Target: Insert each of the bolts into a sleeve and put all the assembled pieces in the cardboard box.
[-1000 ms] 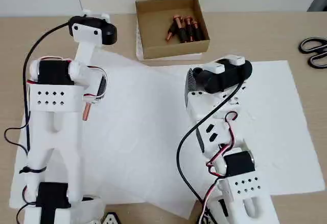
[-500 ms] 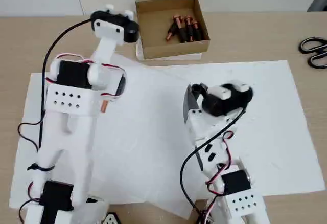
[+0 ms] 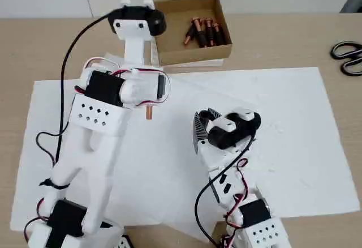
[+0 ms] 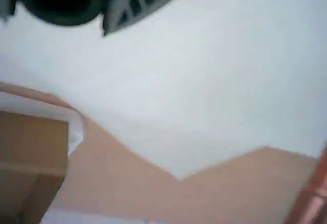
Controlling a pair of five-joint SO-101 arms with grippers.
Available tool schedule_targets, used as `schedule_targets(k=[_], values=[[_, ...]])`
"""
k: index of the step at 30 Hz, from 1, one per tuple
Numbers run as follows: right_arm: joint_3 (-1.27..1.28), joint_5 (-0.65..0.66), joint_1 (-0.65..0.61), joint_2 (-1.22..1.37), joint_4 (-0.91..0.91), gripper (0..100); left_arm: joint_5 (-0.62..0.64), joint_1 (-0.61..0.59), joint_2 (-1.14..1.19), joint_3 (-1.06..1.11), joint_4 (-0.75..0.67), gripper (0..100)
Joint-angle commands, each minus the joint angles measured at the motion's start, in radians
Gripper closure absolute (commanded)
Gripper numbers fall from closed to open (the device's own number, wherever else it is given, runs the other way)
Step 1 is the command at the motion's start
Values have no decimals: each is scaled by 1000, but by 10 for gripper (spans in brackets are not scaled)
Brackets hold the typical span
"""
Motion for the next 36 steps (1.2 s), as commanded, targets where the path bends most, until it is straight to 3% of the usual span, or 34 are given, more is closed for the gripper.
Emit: schedule_targets(k=[1,7,11,14,18,21,23,26,31,36], values=[[8,-37,-35,-31,5,995,78,-12,-51,2,-133,994],[-8,-41,-39,-31,62,995,81,-12,-98,13,-298,994],[0,-41,-39,-31,64,995,3,-3,-255,18,-377,994],[2,-41,-39,-31,68,995,0,23,-381,18,-331,994],[8,-41,-41,-30,68,995,3,44,-529,22,-138,994],[8,-41,-41,-31,68,995,3,-8,-560,130,-109,994],[8,-41,-41,-31,68,995,5,-37,-569,252,-189,994],[8,-41,-41,-27,70,995,25,-41,-591,479,-422,994],[8,-38,-41,-31,102,995,29,35,-671,771,-779,994],[8,-40,-45,-31,104,995,32,121,-651,800,-802,994]])
